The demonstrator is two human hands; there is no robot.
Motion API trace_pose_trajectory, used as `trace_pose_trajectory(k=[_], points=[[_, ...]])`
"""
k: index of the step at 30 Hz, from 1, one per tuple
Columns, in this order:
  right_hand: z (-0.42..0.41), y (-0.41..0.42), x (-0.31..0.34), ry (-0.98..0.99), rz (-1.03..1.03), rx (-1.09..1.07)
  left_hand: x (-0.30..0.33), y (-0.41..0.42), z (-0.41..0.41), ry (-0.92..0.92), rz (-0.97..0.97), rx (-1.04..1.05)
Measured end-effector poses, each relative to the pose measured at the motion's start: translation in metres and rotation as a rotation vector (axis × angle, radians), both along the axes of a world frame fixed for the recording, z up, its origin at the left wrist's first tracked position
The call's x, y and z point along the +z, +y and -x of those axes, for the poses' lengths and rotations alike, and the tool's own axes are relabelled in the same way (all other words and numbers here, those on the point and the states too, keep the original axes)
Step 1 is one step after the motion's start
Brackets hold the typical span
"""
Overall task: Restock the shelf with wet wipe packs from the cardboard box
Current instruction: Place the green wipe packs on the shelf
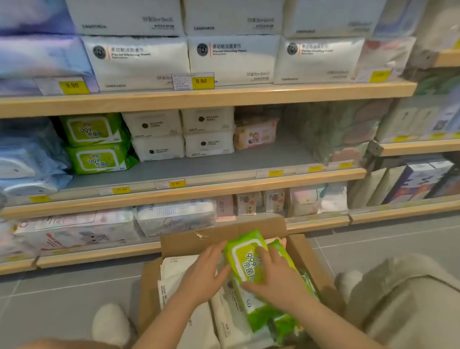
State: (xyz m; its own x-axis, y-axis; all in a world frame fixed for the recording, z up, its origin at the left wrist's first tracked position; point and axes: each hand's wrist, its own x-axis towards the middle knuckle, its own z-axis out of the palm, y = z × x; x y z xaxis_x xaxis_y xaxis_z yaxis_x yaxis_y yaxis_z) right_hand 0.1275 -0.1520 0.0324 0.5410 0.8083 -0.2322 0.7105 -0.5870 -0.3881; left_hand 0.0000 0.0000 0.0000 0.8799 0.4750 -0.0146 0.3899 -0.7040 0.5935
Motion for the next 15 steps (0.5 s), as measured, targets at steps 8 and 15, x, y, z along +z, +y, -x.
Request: trace_pose_trajectory(k=[8,15], points=[[0.006,0.037,-0.015,-0.049,0.170,-0.183,-0.013,0.020,0.006,0.065,-0.003,0.055],[-0.043,-0.009,0.008,-0.046,-0.013,-0.197,-0.006,0.001,-0.027,0.062,-0.071,-0.119]])
